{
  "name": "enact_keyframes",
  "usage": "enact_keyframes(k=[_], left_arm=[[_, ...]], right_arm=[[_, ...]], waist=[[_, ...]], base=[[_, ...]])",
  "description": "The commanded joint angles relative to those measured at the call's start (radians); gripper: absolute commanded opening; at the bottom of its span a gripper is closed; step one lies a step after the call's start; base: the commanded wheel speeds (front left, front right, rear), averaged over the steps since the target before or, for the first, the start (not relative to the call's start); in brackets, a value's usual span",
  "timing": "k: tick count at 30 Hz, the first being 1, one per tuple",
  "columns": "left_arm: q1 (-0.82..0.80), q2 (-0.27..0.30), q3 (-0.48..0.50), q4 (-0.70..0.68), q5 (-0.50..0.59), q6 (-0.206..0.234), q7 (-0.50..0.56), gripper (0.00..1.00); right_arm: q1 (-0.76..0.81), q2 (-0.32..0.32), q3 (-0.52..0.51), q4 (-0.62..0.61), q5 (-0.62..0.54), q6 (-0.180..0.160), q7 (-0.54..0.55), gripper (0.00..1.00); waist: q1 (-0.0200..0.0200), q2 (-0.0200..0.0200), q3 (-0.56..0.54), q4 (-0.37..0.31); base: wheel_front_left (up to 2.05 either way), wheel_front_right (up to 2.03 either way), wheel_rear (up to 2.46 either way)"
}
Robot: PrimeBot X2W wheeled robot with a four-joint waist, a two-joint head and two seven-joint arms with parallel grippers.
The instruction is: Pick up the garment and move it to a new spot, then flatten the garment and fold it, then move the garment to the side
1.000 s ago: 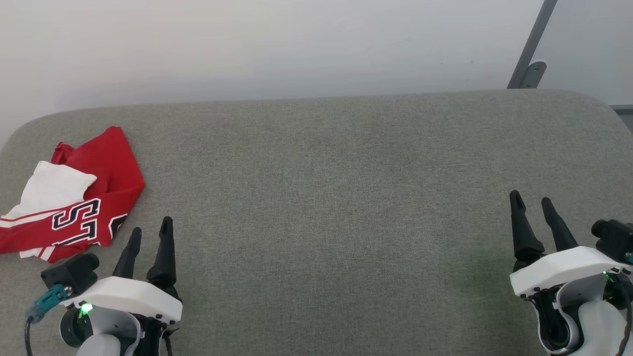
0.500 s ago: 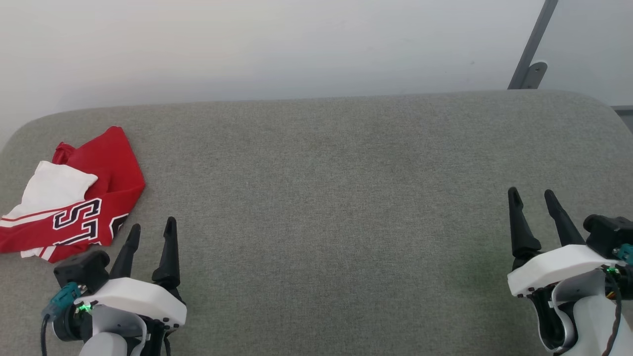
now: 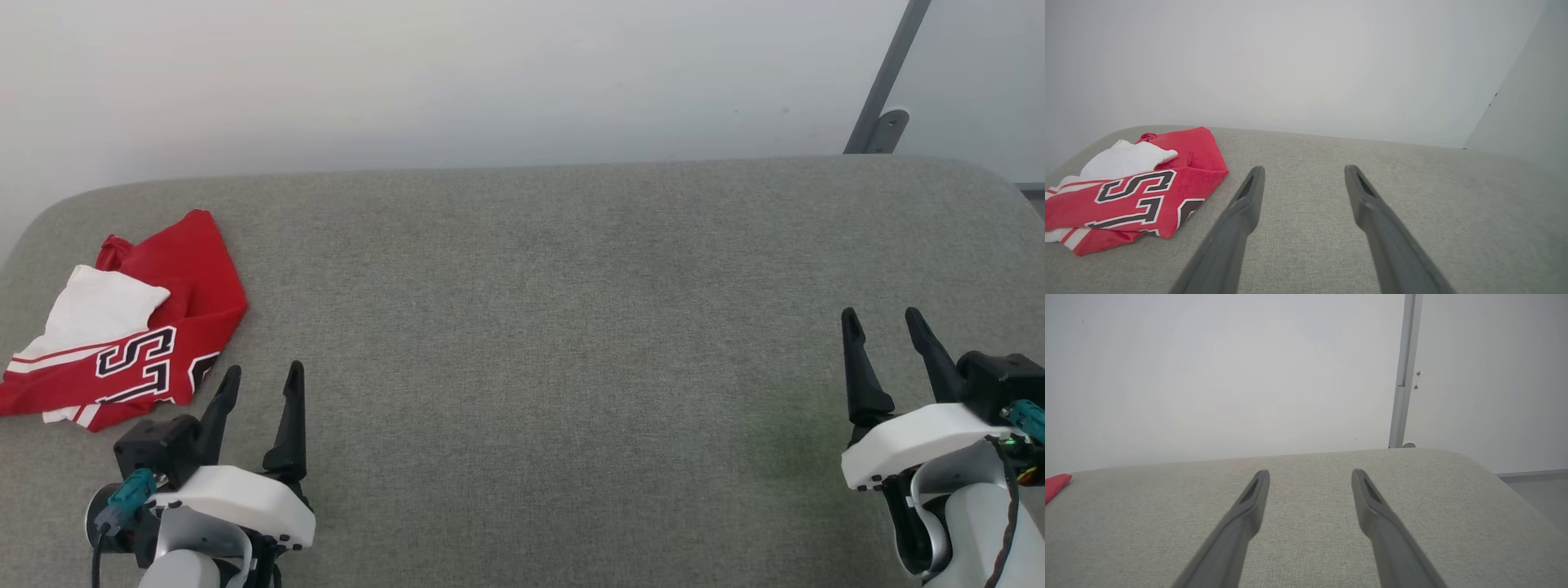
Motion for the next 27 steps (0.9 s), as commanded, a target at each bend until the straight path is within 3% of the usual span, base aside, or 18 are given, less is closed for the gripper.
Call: enact_keyframes(k=[1, 13, 19, 27], left_arm=[[-0.001, 0.005, 0.001, -0.004, 0.026, -0.006, -0.011, 1.00], [-0.037, -0.026, 0.041, 0.045, 0.073, -0.034, -0.038, 1.00], [-0.034, -0.041, 0.061, 0.068, 0.124, -0.028, -0.047, 1.00], [-0.003, -0.076, 0.098, 0.049, 0.201, -0.012, -0.062, 1.00]], right_arm=[[-0.021, -0.001, -0.002, -0.004, -0.022, 0.000, -0.012, 1.00], [-0.017, 0.015, -0.019, -0.006, -0.088, 0.000, -0.038, 1.00], [-0.011, 0.029, 0.019, -0.004, -0.123, 0.000, -0.048, 1.00], [-0.050, 0.050, 0.101, 0.025, -0.168, 0.000, -0.062, 1.00]], waist=[[0.0000, 0.0000, 0.000, 0.002], [0.0000, 0.0000, 0.008, 0.066], [0.0000, 0.0000, 0.019, 0.160], [0.0000, 0.0000, 0.029, 0.364]], base=[[0.00, 0.00, 0.00], [0.00, 0.00, 0.00], [0.00, 0.00, 0.00], [0.00, 0.00, 0.00]])
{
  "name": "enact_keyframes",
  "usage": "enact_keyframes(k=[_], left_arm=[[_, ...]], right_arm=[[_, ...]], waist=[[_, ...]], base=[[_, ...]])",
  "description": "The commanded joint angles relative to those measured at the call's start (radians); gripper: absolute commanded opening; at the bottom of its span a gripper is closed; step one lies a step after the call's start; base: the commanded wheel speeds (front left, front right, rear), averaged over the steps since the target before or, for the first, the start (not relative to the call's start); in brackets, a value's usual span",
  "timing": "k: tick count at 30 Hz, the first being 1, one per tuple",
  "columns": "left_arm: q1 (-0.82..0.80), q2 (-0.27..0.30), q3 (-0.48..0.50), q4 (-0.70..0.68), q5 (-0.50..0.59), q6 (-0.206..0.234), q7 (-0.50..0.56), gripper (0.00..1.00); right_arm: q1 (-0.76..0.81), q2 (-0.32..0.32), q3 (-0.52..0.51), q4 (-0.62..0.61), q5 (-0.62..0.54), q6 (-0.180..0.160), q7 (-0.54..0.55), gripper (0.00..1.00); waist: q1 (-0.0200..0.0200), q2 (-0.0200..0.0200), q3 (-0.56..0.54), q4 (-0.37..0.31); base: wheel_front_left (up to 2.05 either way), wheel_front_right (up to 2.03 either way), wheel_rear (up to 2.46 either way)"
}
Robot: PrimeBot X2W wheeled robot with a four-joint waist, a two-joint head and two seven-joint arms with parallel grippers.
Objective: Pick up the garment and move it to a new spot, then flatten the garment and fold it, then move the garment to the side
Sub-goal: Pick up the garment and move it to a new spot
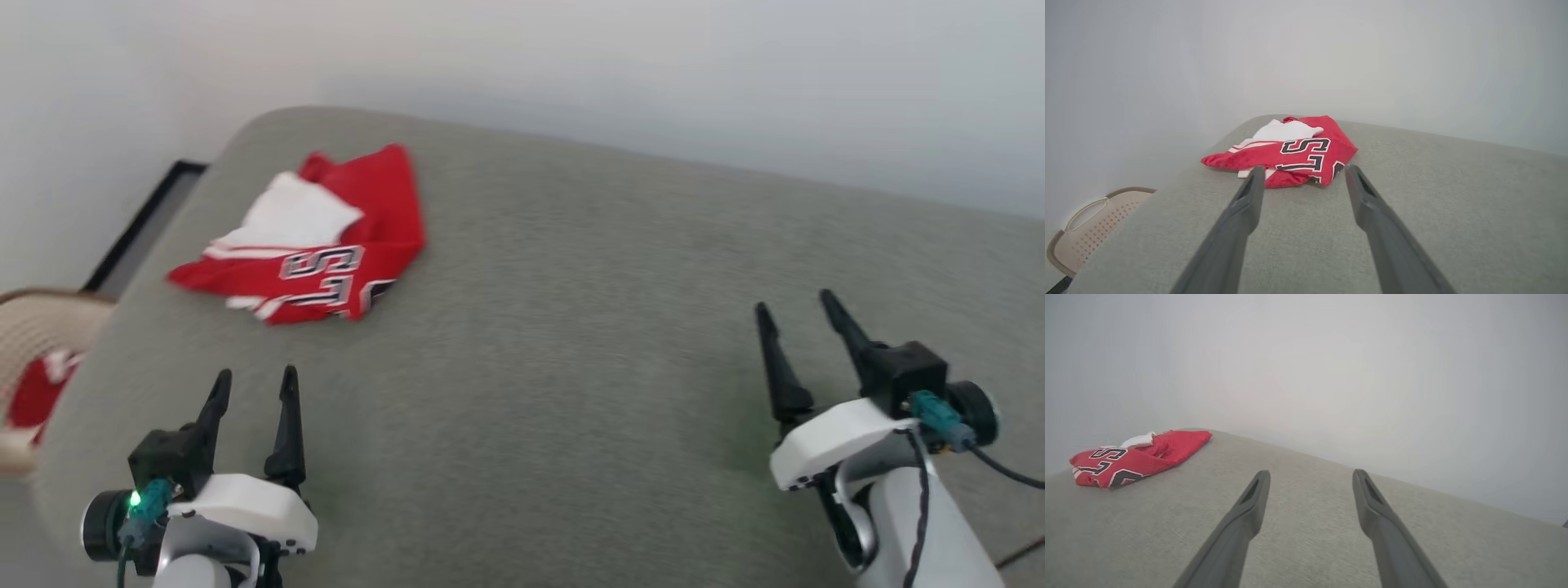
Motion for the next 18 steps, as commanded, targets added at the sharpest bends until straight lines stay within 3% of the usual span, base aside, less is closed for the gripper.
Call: enact_keyframes(k=[1, 7, 12, 18], left_arm=[[0.017, -0.005, 0.005, -0.007, 0.020, 0.006, -0.008, 1.00], [0.067, -0.032, 0.059, -0.056, 0.048, 0.025, -0.019, 1.00], [0.112, -0.051, 0.111, -0.109, 0.063, 0.039, -0.025, 1.00], [0.107, -0.064, 0.111, -0.117, 0.060, 0.017, -0.025, 1.00]], right_arm=[[-0.014, 0.003, 0.013, 0.005, -0.016, 0.000, -0.010, 1.00], [-0.068, 0.027, 0.112, 0.041, -0.029, 0.000, -0.020, 1.00], [-0.126, 0.033, 0.207, 0.085, -0.029, 0.000, -0.026, 1.00], [-0.149, 0.026, 0.233, 0.108, -0.005, 0.000, -0.026, 1.00]], waist=[[0.0000, 0.0000, 0.004, 0.098], [0.0000, 0.0000, 0.017, 0.198], [0.0000, 0.0000, 0.041, 0.227], [0.0000, 0.0000, 0.057, 0.223]], base=[[0.00, 0.00, 0.00], [0.00, 0.00, 0.00], [0.00, 0.00, 0.00], [0.00, 0.00, 0.00]])
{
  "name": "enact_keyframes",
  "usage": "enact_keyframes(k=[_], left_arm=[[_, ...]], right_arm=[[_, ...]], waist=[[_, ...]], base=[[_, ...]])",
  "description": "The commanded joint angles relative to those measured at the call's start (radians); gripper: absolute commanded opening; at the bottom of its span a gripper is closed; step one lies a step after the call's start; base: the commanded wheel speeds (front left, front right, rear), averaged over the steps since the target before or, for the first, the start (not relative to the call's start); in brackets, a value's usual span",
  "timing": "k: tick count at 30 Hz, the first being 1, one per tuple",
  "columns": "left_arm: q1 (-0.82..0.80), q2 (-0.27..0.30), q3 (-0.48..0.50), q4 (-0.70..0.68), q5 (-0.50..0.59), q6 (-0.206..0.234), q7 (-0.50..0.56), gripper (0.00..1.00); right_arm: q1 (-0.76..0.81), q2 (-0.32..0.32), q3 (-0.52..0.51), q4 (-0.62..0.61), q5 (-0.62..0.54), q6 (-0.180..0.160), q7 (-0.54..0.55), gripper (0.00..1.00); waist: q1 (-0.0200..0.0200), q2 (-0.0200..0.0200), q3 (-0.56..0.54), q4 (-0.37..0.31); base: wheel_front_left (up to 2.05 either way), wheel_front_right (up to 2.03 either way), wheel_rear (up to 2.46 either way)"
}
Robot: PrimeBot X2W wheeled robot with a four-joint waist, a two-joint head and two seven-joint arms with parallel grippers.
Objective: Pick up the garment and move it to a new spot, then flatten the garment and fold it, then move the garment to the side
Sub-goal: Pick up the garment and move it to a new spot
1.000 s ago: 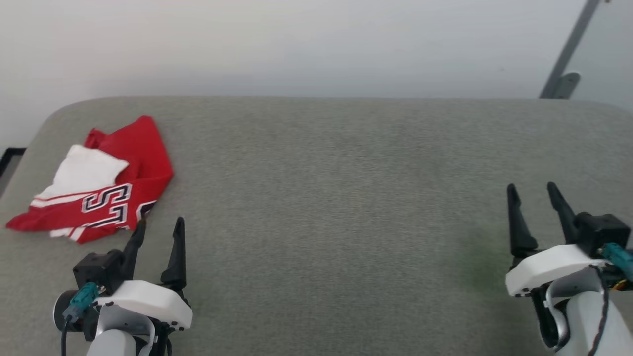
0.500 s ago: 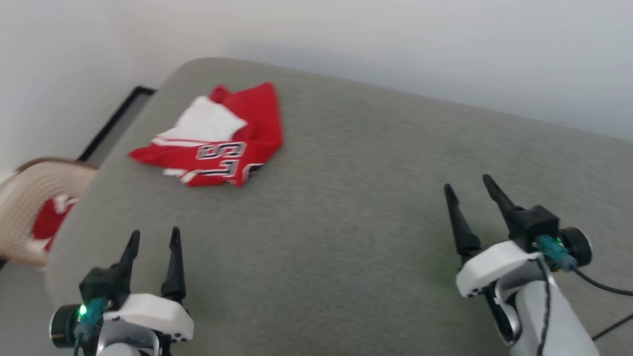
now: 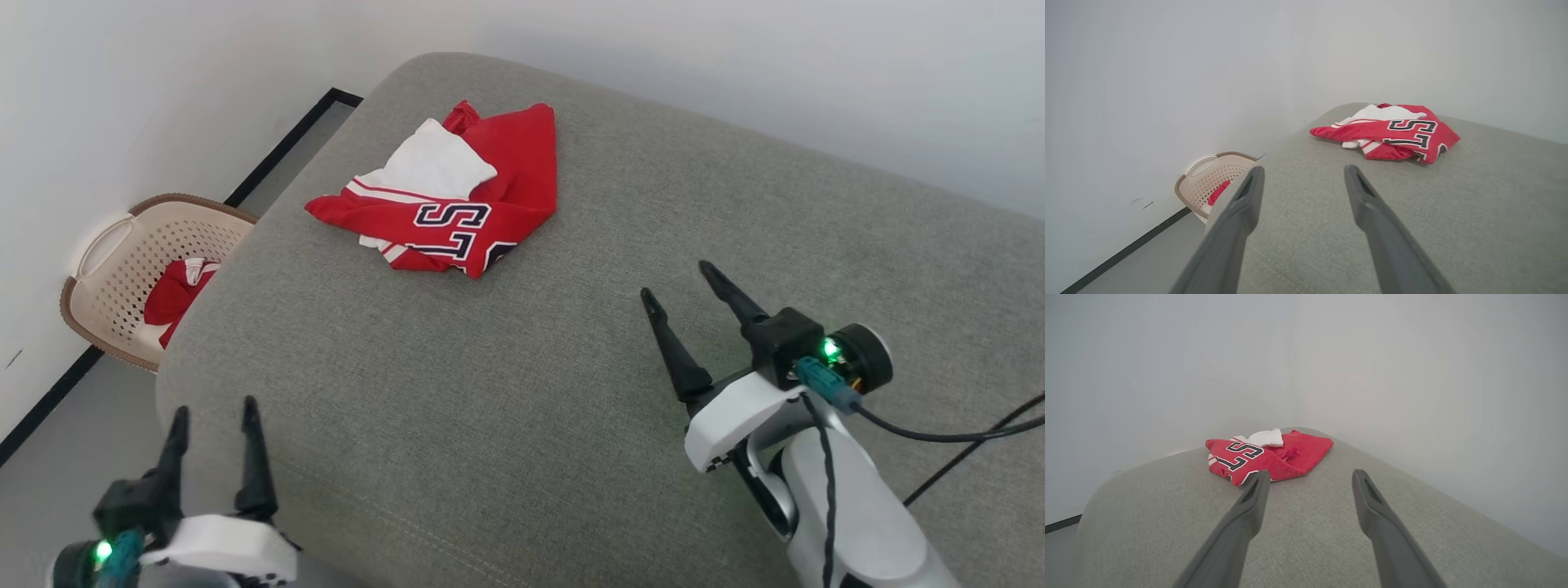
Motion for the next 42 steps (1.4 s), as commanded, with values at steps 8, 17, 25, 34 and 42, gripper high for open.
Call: enact_keyframes(k=[8, 17, 25, 34, 42], left_arm=[[-0.261, 0.100, -0.116, 0.157, 0.007, -0.048, -0.004, 1.00], [-0.663, 0.344, -0.332, 0.549, -0.245, -0.046, 0.150, 1.00], [-0.804, 0.487, -0.476, 0.689, -0.525, -0.046, 0.424, 1.00], [-0.806, 0.543, -0.608, 0.740, -0.727, -0.046, 0.617, 1.00], [-0.827, 0.598, -0.702, 0.743, -0.735, -0.049, 0.400, 0.00]], right_arm=[[-0.010, -0.015, -0.040, -0.022, -0.028, -0.001, -0.005, 1.00], [-0.059, -0.016, -0.068, -0.043, -0.062, -0.001, -0.005, 1.00], [-0.084, 0.003, -0.074, -0.073, -0.072, -0.001, -0.005, 1.00], [-0.086, 0.017, -0.087, -0.106, -0.084, -0.001, -0.005, 1.00], [-0.066, 0.020, -0.079, -0.114, -0.069, -0.001, -0.005, 1.00]], waist=[[0.0000, 0.0000, 0.094, -0.131], [0.0000, 0.0000, 0.239, -0.330], [0.0000, 0.0000, 0.321, -0.443], [0.0000, 0.0000, 0.366, -0.501], [0.0000, 0.0000, 0.295, -0.493]], base=[[0.00, 0.00, 0.00], [0.00, 0.00, 0.00], [0.00, 0.00, 0.00], [0.00, 0.00, 0.00], [0.00, 0.00, 0.00]])
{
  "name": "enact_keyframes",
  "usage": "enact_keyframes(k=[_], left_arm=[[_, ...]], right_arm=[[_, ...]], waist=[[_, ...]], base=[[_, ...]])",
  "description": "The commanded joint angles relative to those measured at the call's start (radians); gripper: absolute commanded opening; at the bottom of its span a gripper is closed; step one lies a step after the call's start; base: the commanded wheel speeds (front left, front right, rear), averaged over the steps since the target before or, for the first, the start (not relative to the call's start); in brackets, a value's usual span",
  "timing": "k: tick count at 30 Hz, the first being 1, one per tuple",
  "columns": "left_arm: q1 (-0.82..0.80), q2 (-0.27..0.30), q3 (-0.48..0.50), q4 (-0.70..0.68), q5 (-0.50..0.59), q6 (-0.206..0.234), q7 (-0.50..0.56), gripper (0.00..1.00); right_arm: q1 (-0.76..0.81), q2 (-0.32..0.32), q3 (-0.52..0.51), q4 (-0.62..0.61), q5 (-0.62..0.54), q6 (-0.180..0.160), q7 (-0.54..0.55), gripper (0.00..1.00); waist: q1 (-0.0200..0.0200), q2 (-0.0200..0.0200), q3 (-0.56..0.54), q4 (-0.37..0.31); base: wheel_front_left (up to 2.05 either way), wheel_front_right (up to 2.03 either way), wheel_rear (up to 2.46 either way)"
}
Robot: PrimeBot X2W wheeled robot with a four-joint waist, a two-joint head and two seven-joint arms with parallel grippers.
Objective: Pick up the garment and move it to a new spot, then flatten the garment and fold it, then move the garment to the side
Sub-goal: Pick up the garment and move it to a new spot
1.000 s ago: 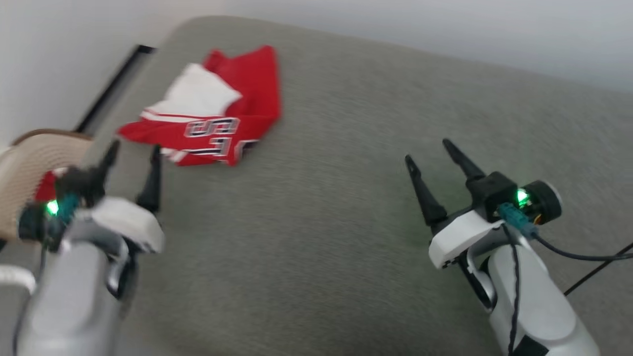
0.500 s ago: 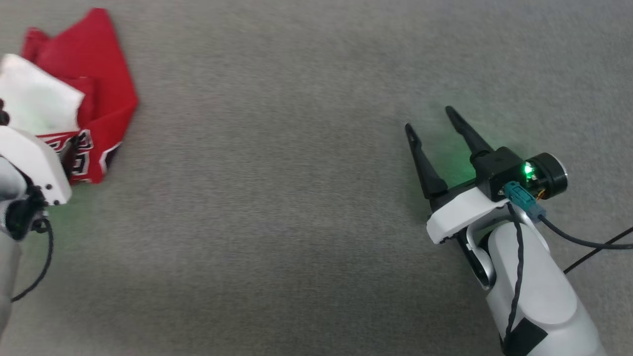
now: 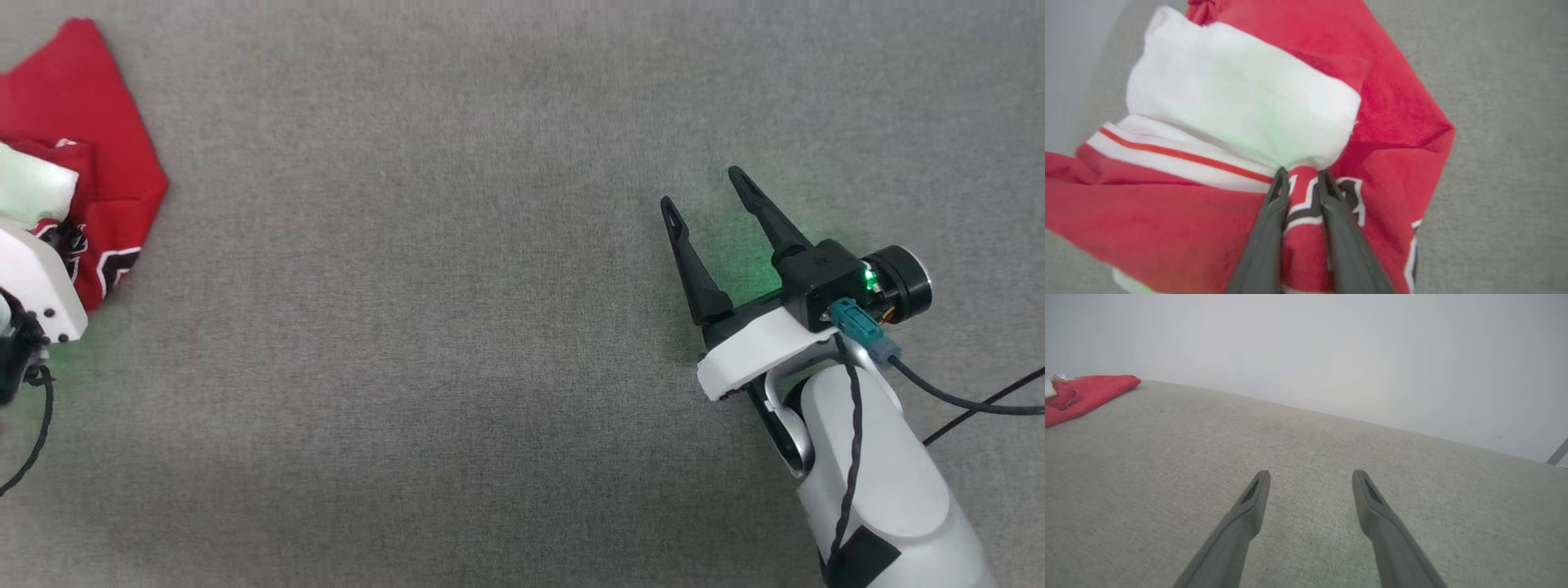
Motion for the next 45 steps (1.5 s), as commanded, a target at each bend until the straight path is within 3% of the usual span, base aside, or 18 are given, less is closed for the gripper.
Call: enact_keyframes(k=[1, 3, 6, 13, 19, 28, 36, 45], left_arm=[[0.009, -0.005, -0.005, 0.005, 0.008, -0.004, -0.019, 0.00], [-0.035, 0.007, -0.026, 0.020, 0.043, -0.003, -0.145, 0.00], [-0.065, 0.008, -0.056, -0.005, 0.070, -0.002, -0.240, 0.00], [-0.118, -0.008, -0.193, -0.200, 0.109, -0.002, -0.342, 0.00], [-0.132, -0.062, -0.328, -0.408, 0.062, -0.002, -0.287, 0.00], [-0.173, -0.141, -0.535, -0.673, -0.105, -0.001, -0.163, 0.00], [-0.210, -0.211, -0.678, -0.605, -0.182, -0.001, -0.074, 0.00], [-0.171, -0.180, -0.739, -0.507, -0.205, -0.001, 0.097, 0.00]], right_arm=[[0.010, 0.002, 0.001, -0.003, 0.006, -0.001, -0.005, 1.00], [0.025, 0.003, 0.007, -0.004, 0.026, -0.001, -0.005, 1.00], [0.040, 0.002, 0.008, -0.008, 0.048, -0.001, -0.005, 1.00], [0.089, 0.002, -0.020, -0.032, 0.098, -0.001, -0.004, 1.00], [0.126, 0.002, -0.057, -0.064, 0.134, -0.001, -0.004, 1.00], [0.140, 0.004, -0.105, -0.139, 0.237, -0.001, -0.004, 1.00], [0.156, 0.004, -0.103, -0.159, 0.354, -0.001, -0.004, 1.00], [0.168, 0.003, -0.072, -0.171, 0.428, -0.001, -0.004, 1.00]], waist=[[0.0000, 0.0000, -0.024, 0.005], [0.0000, 0.0000, -0.067, 0.003], [0.0000, 0.0000, -0.106, -0.009], [0.0000, 0.0000, -0.155, -0.077], [0.0000, 0.0000, -0.148, -0.155], [0.0000, 0.0000, -0.067, -0.364], [0.0000, 0.0000, 0.005, -0.522], [0.0000, 0.0000, 0.051, -0.624]], base=[[0.00, 0.00, 0.00], [0.00, 0.00, 0.00], [0.00, 0.00, 0.00], [0.00, 0.00, 0.00], [0.00, 0.00, 0.00], [0.00, 0.00, 0.00], [0.00, 0.00, 0.00], [0.00, 0.00, 0.00]])
